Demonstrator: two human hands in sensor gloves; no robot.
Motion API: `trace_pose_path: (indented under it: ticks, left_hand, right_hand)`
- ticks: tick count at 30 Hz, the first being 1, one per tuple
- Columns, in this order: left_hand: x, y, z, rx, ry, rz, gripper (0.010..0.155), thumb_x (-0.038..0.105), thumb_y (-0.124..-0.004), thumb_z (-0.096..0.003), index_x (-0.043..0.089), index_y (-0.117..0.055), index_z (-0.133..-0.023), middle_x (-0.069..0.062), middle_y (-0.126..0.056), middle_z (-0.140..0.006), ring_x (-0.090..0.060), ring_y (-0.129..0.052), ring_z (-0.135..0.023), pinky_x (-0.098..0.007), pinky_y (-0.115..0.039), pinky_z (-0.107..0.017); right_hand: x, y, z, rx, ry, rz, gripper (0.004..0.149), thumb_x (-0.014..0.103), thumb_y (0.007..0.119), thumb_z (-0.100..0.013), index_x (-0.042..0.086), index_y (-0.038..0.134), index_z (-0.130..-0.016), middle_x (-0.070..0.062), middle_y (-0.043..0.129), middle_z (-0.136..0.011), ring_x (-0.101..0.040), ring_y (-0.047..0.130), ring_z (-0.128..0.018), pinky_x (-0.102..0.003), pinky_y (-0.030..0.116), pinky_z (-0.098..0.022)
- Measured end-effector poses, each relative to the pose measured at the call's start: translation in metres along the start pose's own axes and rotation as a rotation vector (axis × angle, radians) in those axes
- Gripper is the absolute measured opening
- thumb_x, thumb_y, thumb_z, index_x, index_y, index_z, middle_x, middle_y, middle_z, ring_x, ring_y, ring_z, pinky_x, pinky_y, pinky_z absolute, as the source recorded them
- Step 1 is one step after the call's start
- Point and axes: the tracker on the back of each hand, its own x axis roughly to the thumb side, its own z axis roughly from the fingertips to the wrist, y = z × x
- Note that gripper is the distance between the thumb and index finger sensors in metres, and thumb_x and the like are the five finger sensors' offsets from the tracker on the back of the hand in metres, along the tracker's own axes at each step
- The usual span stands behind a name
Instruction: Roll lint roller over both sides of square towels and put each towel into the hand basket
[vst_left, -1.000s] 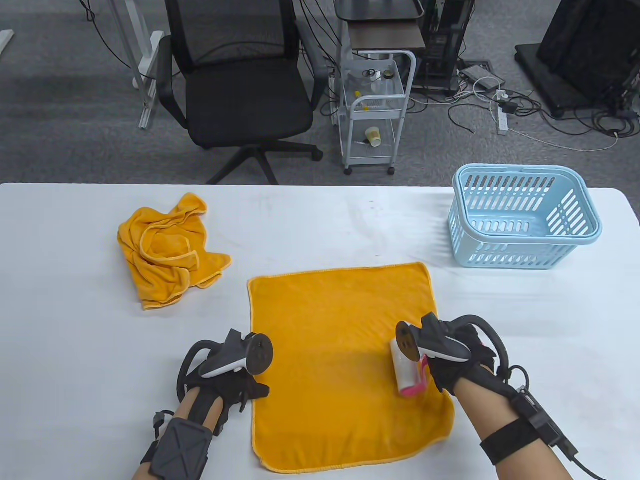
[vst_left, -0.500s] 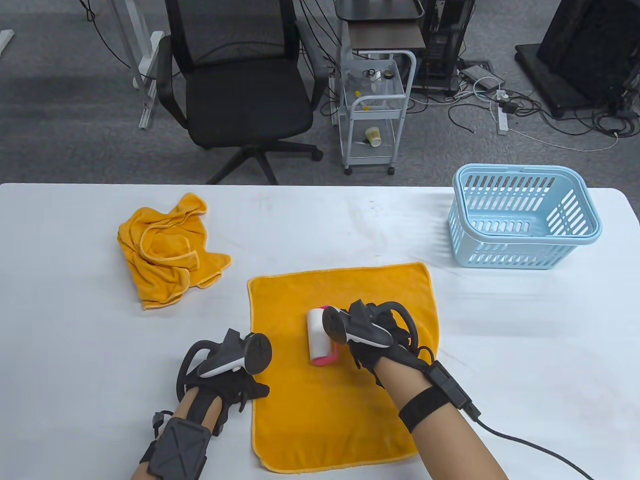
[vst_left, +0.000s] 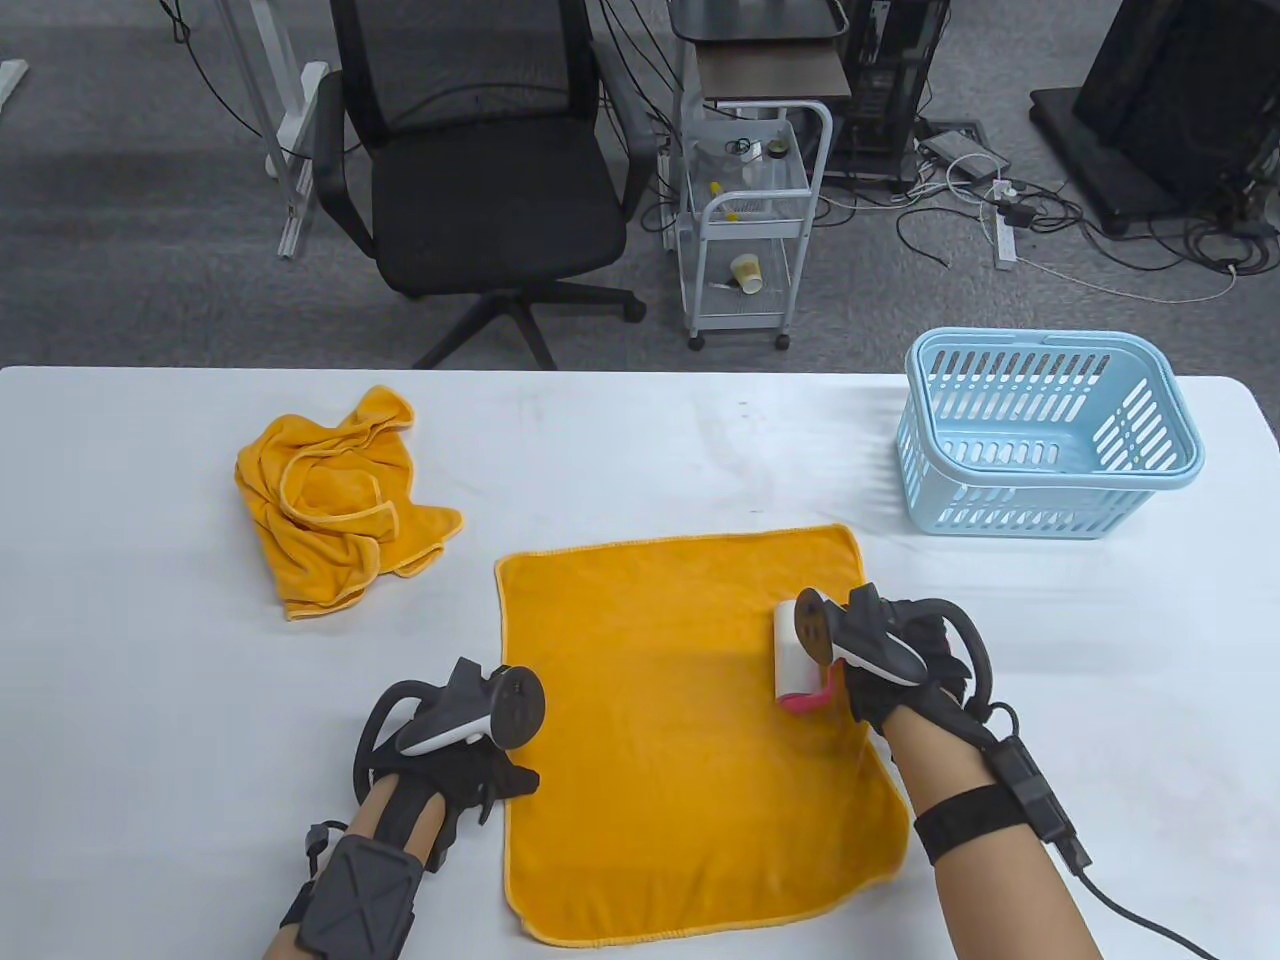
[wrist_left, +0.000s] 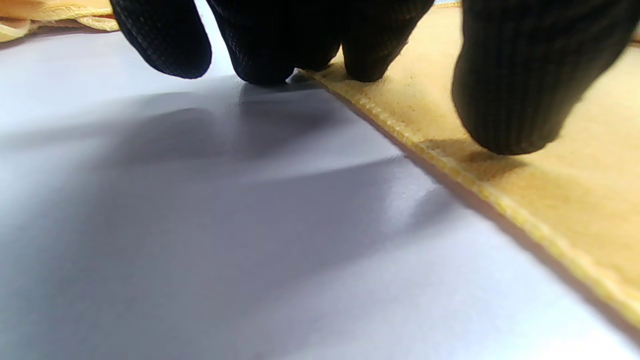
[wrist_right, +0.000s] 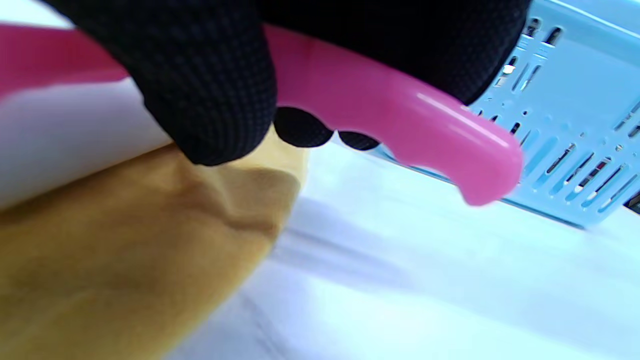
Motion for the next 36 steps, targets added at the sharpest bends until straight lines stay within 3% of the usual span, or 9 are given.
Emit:
trace_pose_path:
  ticks: [5,11,18,21,24,29,33,36]
  left_hand:
    - [0.0,0.0,0.0,0.0,0.001,-0.004,0.082,0.061,-0.089,-0.0365,0.029,-0.058,-0.106,-0.008,-0.046,-0.121,-0.039,-0.061,-0.109,-0.066,-0.057,-0.074]
    - [0.0,0.0,0.0,0.0,0.002,-0.004,0.082,0.061,-0.089,-0.0365,0.029,-0.058,-0.106,-0.008,-0.046,-0.121,-0.039,-0.061,-0.109,-0.066,-0.057,-0.074]
    - [0.001,0.0,0.0,0.0,0.003,-0.007,0.082,0.06,-0.089,-0.0366,0.029,-0.058,-0.106,-0.006,-0.046,-0.121,-0.039,-0.061,-0.109,-0.066,-0.057,-0.074]
    - [0.0,0.0,0.0,0.001,0.003,-0.005,0.082,0.061,-0.089,-0.0366,0.029,-0.058,-0.106,-0.005,-0.046,-0.121,-0.039,-0.061,-0.109,-0.066,-0.057,-0.074]
    - [0.001,0.0,-0.001,0.001,0.003,-0.003,0.082,0.061,-0.089,-0.0365,0.03,-0.058,-0.106,-0.005,-0.047,-0.121,-0.039,-0.061,-0.109,-0.066,-0.057,-0.074]
    - [0.001,0.0,0.0,0.001,0.004,-0.007,0.082,0.061,-0.089,-0.0365,0.03,-0.058,-0.106,-0.005,-0.046,-0.121,-0.039,-0.061,-0.109,-0.066,-0.057,-0.074]
    - [0.001,0.0,0.0,0.0,0.002,-0.008,0.082,0.061,-0.089,-0.0364,0.03,-0.057,-0.106,-0.005,-0.046,-0.121,-0.039,-0.061,-0.109,-0.066,-0.057,-0.074]
    - [0.0,0.0,0.0,-0.001,0.001,-0.004,0.082,0.061,-0.089,-0.0363,0.03,-0.057,-0.106,-0.005,-0.046,-0.121,-0.039,-0.061,-0.109,-0.066,-0.057,-0.074]
  right_hand:
    - [-0.05,0.019,0.014,-0.017,0.141,-0.167,0.06,0.037,0.092,-0.044,0.018,0.072,-0.098,-0.01,0.083,-0.091,-0.037,0.095,-0.076,-0.053,0.085,-0.051]
    - [-0.104,0.039,0.026,0.041,0.346,-0.133,0.061,0.038,0.092,-0.044,0.016,0.073,-0.098,-0.011,0.084,-0.089,-0.036,0.098,-0.073,-0.051,0.086,-0.048]
    - [-0.127,0.067,0.029,0.108,0.481,-0.123,0.061,0.039,0.092,-0.044,0.014,0.074,-0.097,-0.011,0.085,-0.088,-0.035,0.098,-0.073,-0.051,0.087,-0.047]
    - [-0.126,0.067,0.027,0.135,0.469,-0.131,0.063,0.038,0.093,-0.044,0.012,0.073,-0.098,-0.014,0.084,-0.09,-0.038,0.095,-0.076,-0.054,0.084,-0.05]
    - [-0.125,0.055,0.027,0.211,0.438,-0.108,0.076,0.041,0.094,-0.044,0.009,0.062,-0.106,-0.018,0.073,-0.1,-0.045,0.085,-0.086,-0.061,0.076,-0.057]
    - [-0.1,0.001,0.025,0.11,0.325,-0.088,0.091,0.051,0.093,-0.043,0.009,0.049,-0.11,-0.022,0.058,-0.108,-0.05,0.073,-0.093,-0.065,0.067,-0.061]
    - [-0.028,-0.039,0.024,0.051,0.005,-0.279,0.098,0.056,0.092,-0.04,0.016,0.04,-0.113,-0.021,0.038,-0.115,-0.054,0.049,-0.103,-0.071,0.055,-0.067]
    - [0.038,-0.05,0.026,0.134,-0.223,-0.313,0.102,0.059,0.092,-0.039,0.021,0.033,-0.114,-0.022,0.031,-0.116,-0.056,0.044,-0.103,-0.072,0.052,-0.067]
